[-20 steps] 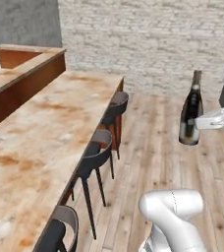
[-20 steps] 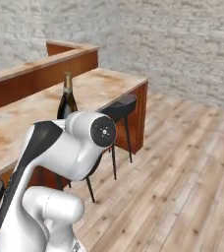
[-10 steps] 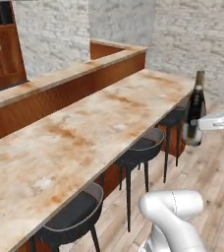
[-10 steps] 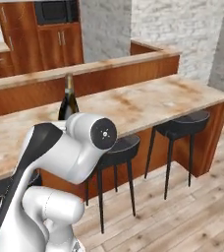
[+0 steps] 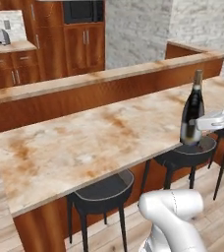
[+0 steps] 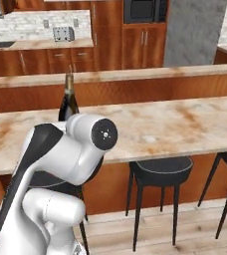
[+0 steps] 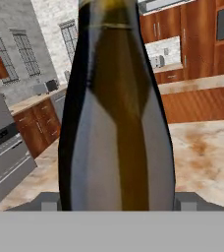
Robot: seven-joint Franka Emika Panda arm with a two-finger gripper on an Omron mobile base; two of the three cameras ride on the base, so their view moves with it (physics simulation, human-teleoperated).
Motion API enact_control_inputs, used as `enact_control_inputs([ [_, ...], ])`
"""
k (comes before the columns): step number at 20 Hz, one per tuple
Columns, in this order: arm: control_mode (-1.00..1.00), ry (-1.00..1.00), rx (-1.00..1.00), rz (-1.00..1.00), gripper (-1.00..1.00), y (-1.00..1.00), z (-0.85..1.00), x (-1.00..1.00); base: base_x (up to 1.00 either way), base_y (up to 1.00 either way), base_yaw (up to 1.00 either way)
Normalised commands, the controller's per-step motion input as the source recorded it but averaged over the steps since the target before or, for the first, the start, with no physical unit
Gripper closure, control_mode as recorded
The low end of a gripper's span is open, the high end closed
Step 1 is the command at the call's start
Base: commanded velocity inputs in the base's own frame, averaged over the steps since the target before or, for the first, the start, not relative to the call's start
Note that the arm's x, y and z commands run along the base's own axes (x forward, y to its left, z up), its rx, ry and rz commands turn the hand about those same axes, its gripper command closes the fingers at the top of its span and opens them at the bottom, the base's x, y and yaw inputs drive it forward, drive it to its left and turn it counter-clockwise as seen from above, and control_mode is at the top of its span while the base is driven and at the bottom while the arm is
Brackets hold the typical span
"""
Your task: Get the candle and the wine from the cabinet and move them to the dining counter.
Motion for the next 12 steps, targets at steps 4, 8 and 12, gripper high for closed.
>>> enact_control_inputs([
  [4, 1.00, 0.00, 0.00, 0.00, 1.00, 0.00, 0.00, 0.00, 0.18, -0.42, 0.34],
  [8, 1.00, 0.00, 0.00, 0.00, 1.00, 0.00, 0.00, 0.00, 0.11, -0.49, 0.28],
  [12, 1.00, 0.00, 0.00, 0.00, 1.00, 0.00, 0.00, 0.00, 0.13, -0.53, 0.22],
])
